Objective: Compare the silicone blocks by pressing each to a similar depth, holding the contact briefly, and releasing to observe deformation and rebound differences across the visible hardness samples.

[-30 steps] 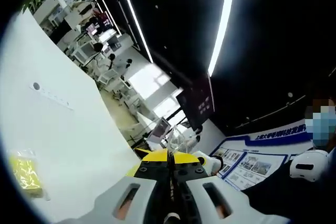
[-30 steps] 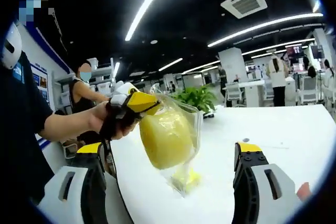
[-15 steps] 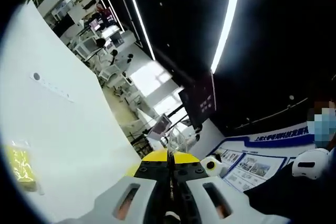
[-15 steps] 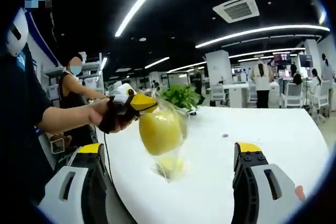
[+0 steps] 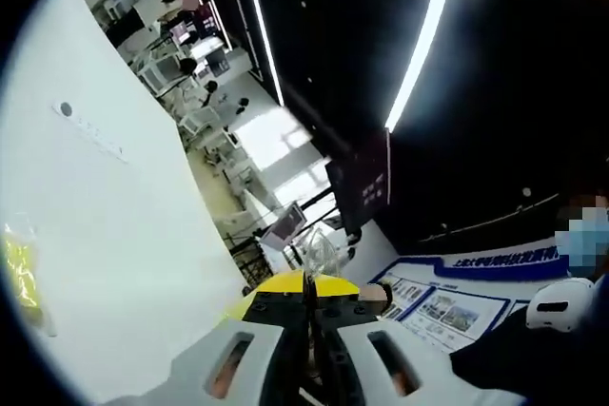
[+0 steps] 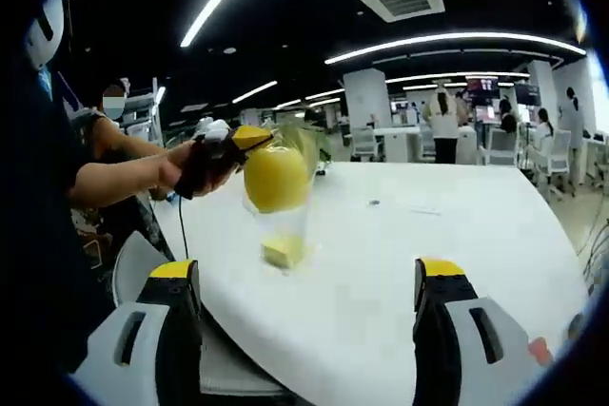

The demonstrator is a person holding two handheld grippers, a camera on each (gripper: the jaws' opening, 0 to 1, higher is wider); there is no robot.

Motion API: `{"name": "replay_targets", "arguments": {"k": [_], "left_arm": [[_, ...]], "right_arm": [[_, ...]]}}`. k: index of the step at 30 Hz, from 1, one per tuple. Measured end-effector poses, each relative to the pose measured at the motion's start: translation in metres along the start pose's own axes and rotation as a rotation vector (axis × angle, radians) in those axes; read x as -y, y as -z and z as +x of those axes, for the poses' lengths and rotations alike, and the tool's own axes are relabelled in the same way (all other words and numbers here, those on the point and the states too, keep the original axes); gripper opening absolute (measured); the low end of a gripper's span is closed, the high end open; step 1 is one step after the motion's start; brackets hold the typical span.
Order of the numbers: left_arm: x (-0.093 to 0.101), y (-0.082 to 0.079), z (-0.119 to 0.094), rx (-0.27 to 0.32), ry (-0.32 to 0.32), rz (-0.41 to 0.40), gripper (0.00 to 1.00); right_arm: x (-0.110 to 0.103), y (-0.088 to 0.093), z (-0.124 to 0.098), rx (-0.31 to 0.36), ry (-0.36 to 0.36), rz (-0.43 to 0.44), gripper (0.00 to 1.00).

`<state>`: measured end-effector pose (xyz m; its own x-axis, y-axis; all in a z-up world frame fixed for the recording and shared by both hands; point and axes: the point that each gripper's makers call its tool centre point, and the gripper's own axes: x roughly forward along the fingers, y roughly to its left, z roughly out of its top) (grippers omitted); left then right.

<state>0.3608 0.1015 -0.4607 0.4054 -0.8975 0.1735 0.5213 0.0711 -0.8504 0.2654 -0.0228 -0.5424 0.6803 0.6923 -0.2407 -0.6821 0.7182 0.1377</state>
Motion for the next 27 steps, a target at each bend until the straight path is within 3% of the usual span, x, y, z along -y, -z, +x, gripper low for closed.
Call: {"name": "replay_targets", "arguments": {"k": [2,4,6,10,12,18,22,26,27], "left_arm": [[-0.007,0.004,0.004,0.007,-0.009,-0.039,0.0],[-0.015,0.009,0.008,0.013,-0.022,-0.058,0.0],[-0.029,0.017,0.012,0.013,-0.046,-0.082,0.0],[-0.049,0.03,0.017,0.041,-0.075,-0.154,0.0],[-0.061,0.035,0.018,0.058,-0.104,-0.178,0.0],[-0.107,0.047,0.015,0.084,-0.22,-0.211,0.0],[-0.13,0.046,0.011,0.133,-0.27,-0.257,0.0],[-0.153,0.041,0.005,0.154,-0.319,-0.238,0.0],[-0.166,0.038,0.001,0.169,-0.368,-0.236,0.0]], "right_arm": [[0.001,0.007,-0.009,-0.024,0.01,0.016,0.84],[-0.006,0.006,-0.016,0.002,-0.017,0.074,0.85],[-0.003,0.007,-0.022,0.006,-0.004,0.063,0.85],[-0.001,0.016,-0.032,-0.046,0.018,0.029,0.83],[-0.005,0.021,-0.036,-0.074,0.006,0.064,0.8],[-0.008,0.02,-0.043,-0.061,0.014,0.057,0.79],[-0.008,0.023,-0.048,-0.077,0.021,0.07,0.77],[-0.007,0.016,-0.052,-0.046,0.037,0.052,0.75],[-0.007,0.015,-0.053,-0.038,0.04,0.044,0.73]]}}
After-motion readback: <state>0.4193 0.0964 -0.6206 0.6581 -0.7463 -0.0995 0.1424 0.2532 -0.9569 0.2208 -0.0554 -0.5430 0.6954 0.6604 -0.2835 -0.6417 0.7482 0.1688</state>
